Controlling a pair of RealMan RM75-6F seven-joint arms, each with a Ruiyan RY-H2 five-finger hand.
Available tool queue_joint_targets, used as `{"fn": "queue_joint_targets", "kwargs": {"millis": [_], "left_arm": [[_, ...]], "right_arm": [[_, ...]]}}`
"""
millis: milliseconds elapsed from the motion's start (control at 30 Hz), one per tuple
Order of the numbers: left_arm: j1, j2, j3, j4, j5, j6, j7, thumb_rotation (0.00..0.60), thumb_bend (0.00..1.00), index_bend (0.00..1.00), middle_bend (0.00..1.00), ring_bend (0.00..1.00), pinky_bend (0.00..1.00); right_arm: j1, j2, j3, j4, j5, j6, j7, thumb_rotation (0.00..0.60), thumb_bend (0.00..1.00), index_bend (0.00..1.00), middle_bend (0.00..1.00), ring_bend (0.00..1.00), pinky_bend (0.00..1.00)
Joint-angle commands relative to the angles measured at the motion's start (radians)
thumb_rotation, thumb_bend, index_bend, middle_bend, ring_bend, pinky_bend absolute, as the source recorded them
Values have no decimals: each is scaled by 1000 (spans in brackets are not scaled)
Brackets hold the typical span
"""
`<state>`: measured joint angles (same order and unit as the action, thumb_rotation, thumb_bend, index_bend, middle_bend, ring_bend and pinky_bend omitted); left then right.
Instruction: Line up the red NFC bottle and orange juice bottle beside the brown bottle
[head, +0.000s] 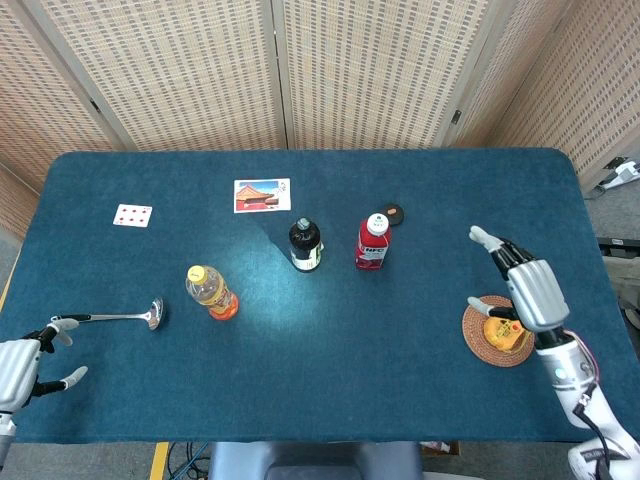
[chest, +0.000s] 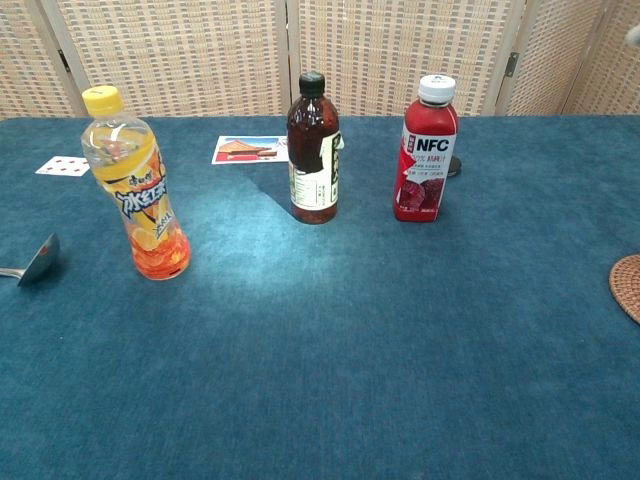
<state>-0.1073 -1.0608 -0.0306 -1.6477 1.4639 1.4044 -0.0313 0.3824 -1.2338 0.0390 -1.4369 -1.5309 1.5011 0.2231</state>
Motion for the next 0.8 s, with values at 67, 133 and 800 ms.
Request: {"fn": "queue_joint_targets", "kwargs": {"millis": [67, 133, 800], "left_arm": [[-2, -19, -2, -4, 5, 4, -8, 600, 137, 459, 467, 470, 636], [-2, -32, -2, -3, 6, 8, -14, 600, 137, 451, 451, 452, 636], [-115, -112, -92, -58, -73, -103, -102, 600, 137, 75, 69, 141, 303]], "right_arm": [[-81, 32, -42, -35, -51, 89, -43, 600, 1, 67, 244, 200, 399], [-106, 32, -50, -31, -69, 121, -36, 600, 19, 76, 260, 201, 399], [-222, 59, -78, -6, -244, 300, 70, 600, 57, 123, 306, 204, 401]]}}
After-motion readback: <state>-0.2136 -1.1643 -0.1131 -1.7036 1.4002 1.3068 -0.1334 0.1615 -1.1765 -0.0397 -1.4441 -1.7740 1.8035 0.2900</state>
